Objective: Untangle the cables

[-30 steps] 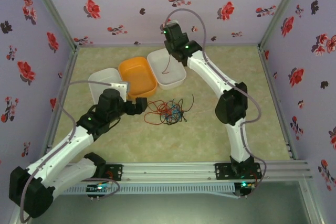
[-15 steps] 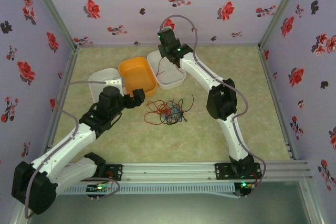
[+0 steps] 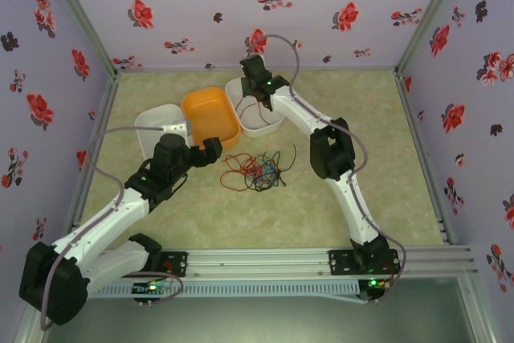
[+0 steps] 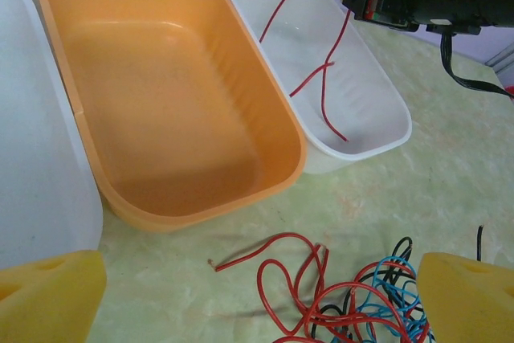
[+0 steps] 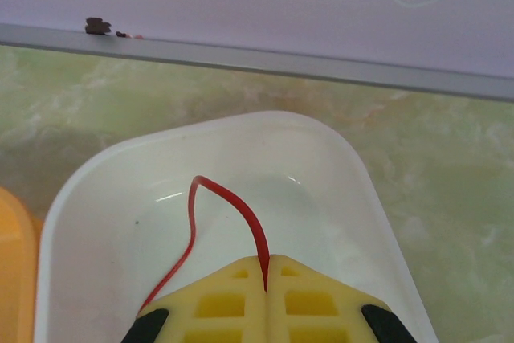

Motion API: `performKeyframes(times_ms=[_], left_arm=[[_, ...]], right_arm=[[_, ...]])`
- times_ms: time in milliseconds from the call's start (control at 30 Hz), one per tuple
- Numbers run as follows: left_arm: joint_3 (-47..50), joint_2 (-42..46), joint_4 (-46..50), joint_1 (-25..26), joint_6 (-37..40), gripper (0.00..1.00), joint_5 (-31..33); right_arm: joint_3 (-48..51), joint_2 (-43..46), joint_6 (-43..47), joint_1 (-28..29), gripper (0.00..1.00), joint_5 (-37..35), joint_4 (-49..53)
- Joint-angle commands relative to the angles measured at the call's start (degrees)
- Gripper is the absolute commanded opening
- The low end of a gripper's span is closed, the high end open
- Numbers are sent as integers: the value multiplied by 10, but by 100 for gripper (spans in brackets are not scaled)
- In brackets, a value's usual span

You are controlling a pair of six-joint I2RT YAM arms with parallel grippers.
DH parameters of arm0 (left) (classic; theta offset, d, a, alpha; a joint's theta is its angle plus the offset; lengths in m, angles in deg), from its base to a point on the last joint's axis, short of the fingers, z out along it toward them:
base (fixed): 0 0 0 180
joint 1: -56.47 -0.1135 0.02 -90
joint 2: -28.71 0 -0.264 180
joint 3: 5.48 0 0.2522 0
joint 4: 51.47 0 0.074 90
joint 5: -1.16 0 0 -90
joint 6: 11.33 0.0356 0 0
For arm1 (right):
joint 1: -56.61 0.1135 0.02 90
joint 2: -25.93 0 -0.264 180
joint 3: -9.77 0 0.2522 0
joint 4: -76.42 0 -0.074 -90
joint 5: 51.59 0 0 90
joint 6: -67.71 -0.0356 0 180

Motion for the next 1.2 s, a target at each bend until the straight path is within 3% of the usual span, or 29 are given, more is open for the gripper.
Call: performKeyframes(times_ms=[0, 400, 867, 1167], left_arm=[[6, -3, -24, -5, -10, 100, 11], [6, -23, -40, -5, -15, 100, 10], [-9, -49, -27, -4, -21, 100, 6], [-53, -107, 11, -4, -22, 97, -14]], right_arm=[[11, -2, -39, -8, 0, 6, 20], [51, -1, -50, -13, 0, 28, 42], [100, 93, -25, -15, 46, 37, 69], [264, 239, -53, -13, 57, 52, 62]])
